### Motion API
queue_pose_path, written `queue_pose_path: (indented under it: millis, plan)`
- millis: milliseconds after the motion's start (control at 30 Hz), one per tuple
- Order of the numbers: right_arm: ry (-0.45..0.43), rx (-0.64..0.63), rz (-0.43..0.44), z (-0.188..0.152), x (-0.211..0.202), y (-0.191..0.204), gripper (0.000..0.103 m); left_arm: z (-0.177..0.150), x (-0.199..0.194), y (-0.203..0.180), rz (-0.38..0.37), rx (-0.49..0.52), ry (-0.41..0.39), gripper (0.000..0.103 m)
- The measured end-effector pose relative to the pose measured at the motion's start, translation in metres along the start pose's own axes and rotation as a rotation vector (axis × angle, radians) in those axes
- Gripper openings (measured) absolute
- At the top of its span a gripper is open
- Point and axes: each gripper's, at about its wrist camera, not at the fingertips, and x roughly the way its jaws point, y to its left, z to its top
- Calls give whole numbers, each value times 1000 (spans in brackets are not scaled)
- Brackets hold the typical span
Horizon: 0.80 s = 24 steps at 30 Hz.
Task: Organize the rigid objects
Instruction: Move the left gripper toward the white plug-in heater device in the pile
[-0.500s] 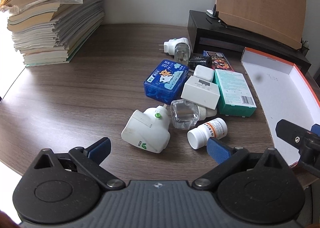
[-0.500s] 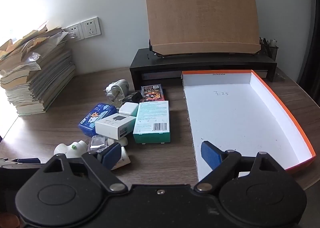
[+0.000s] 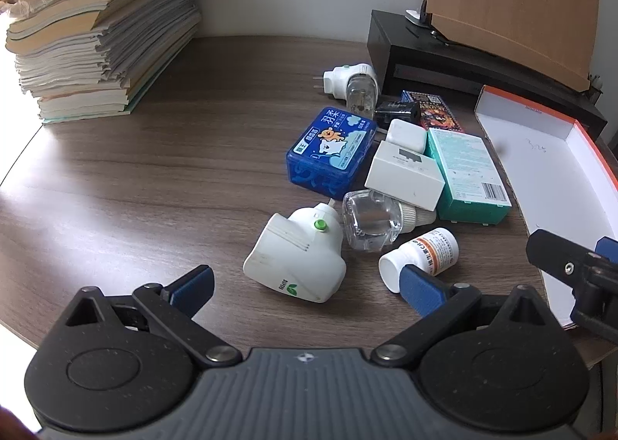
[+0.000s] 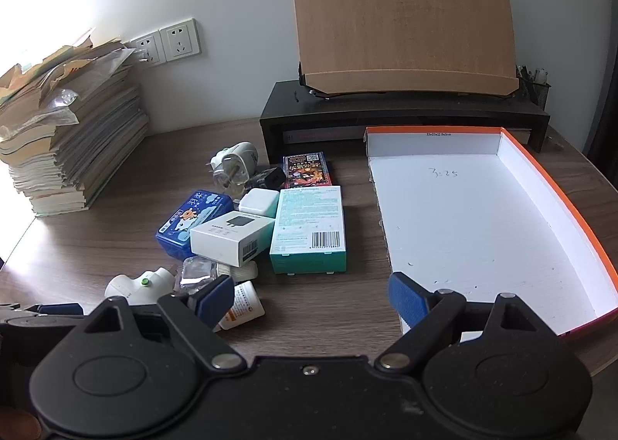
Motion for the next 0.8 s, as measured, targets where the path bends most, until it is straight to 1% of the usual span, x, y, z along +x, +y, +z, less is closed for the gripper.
queue_pose_path:
  millis: [133, 233, 400, 600, 800]
  plan:
    - [18, 6, 11, 0, 4, 2, 102, 0, 4, 5, 4, -3, 3, 103]
    - [30, 15, 18, 0, 6, 4, 102, -1, 7, 12, -13, -4, 0, 103]
    - [48, 15, 18, -2, 11, 7, 102, -1, 13, 20, -12, -8, 13, 103]
    - [71, -7, 2, -3, 15, 8, 102, 0, 20, 23, -23, 3, 24, 103]
    - [67, 8, -8, -3, 16, 7, 102, 0, 24, 22, -31, 18, 32, 103]
